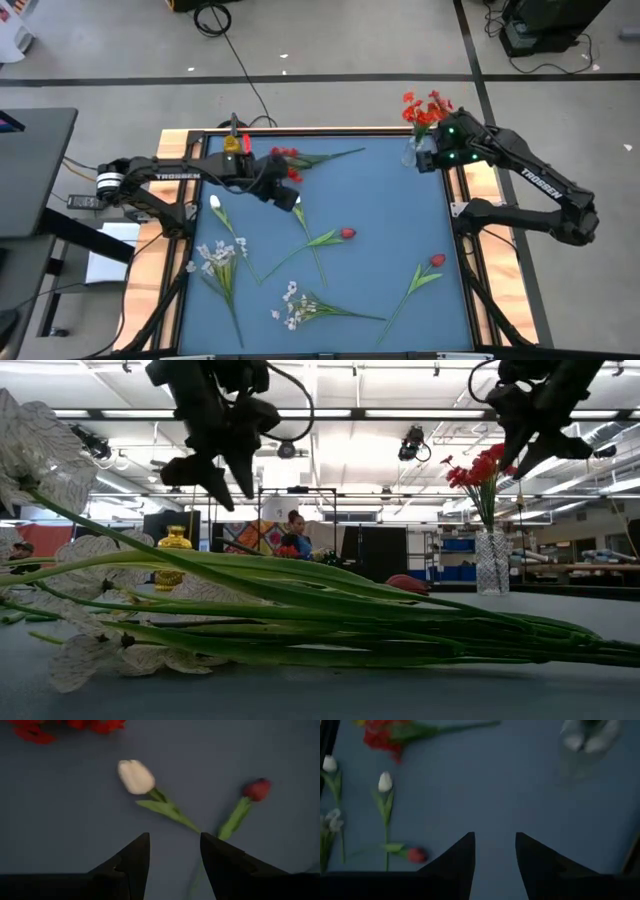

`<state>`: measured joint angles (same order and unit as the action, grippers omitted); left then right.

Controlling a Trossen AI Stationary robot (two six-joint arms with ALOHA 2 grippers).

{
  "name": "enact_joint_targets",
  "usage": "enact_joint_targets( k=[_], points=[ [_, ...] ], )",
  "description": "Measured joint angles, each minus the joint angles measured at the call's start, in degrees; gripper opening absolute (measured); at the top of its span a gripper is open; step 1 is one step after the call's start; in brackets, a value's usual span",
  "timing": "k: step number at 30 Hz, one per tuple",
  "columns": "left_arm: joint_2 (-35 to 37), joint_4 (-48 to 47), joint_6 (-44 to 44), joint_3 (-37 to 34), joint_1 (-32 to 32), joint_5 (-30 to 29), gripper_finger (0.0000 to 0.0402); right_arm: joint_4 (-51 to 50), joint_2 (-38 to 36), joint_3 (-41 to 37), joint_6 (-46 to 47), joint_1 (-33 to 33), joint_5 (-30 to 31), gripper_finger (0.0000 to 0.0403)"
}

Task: Sort flowers into vase by color
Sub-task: Put the orange flowers into the transparent vase

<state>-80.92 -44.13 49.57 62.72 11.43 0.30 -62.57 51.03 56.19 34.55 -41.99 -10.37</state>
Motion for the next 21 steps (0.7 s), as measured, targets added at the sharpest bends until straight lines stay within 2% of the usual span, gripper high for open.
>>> enact_joint_targets(
  k=[4,7,15,21],
  points=[
    [0.0,0.4,-1.1,0.0,-0.1,-0.8,0.0180,3.8,0.7,-1.9,-0.1,6.0,-4.1,0.0148],
    [0.1,0.0,-1.7,0.0,-0.1,-0.8,0.0180,9.9,2.3,-2.7,0.2,12.2,-4.5,0.0148],
    [6.4,-0.7,-10.4,0.9,2.5,1.5,0.0180,34.1,14.3,-1.9,-1.1,26.4,1.3,0.0148],
    [12.3,-2.7,-16.2,1.1,6.4,1.5,0.0180,35.6,29.2,6.1,-11.8,30.7,7.5,0.0148]
  ],
)
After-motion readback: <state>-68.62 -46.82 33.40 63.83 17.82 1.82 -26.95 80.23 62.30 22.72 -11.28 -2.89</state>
